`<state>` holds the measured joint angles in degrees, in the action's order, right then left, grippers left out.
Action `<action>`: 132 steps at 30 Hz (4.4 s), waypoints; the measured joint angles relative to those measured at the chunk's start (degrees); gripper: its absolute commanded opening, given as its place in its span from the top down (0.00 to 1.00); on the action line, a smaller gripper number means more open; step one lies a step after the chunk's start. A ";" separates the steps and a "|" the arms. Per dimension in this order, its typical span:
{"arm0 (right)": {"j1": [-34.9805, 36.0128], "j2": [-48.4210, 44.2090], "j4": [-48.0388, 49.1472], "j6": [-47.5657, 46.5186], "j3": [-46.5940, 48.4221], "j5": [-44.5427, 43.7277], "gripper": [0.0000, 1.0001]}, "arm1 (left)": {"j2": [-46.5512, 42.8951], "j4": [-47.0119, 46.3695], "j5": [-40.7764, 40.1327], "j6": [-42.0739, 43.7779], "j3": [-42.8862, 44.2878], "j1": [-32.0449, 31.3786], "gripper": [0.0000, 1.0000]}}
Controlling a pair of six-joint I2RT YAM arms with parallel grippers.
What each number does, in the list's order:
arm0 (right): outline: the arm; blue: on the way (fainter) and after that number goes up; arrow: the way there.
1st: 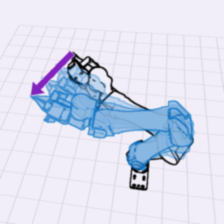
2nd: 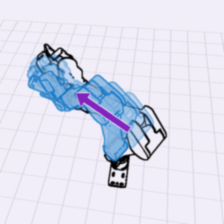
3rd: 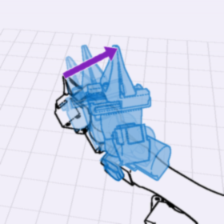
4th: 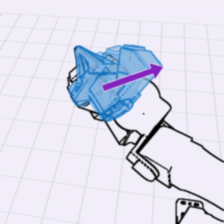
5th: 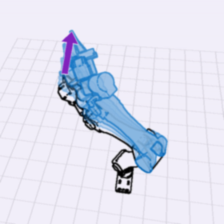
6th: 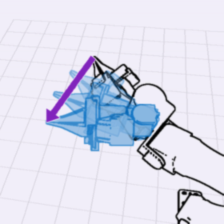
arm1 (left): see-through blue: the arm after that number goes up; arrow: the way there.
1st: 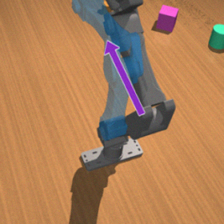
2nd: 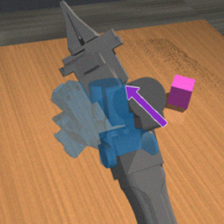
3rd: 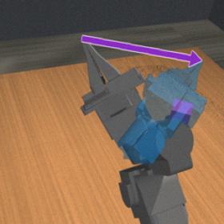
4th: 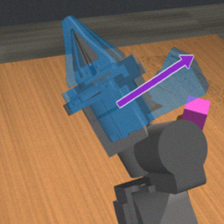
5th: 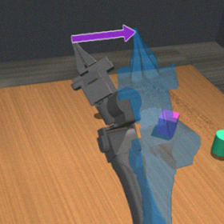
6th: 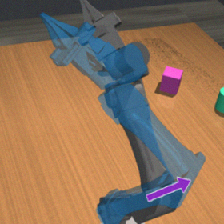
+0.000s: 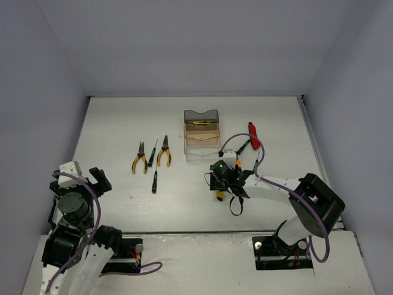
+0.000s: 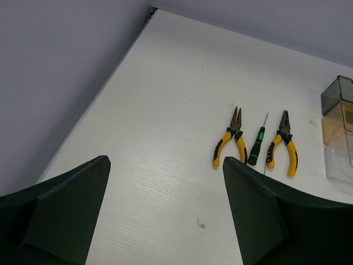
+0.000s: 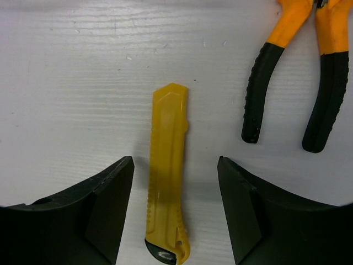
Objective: Sort the tools into containers
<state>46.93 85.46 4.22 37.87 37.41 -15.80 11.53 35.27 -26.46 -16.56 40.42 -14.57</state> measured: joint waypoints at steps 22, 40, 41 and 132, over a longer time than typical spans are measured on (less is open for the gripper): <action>7.18 0.91 1.33 -5.63 2.34 -0.13 1.00 | 0.00 0.00 0.00 0.00 0.00 0.00 0.19; -10.44 6.74 -1.60 -72.54 35.71 16.82 1.00 | -0.08 0.02 0.07 0.00 0.00 0.00 0.19; -12.18 8.90 -1.83 -75.95 37.72 17.86 1.00 | -0.05 0.02 0.07 0.00 0.00 0.00 0.19; -42.09 36.71 -2.27 -34.71 46.28 18.31 0.91 | -1.14 0.07 2.47 0.02 -0.02 -0.11 0.19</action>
<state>4.84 122.17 1.96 3.16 83.69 2.51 10.39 35.33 -23.99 -16.53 40.40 -14.68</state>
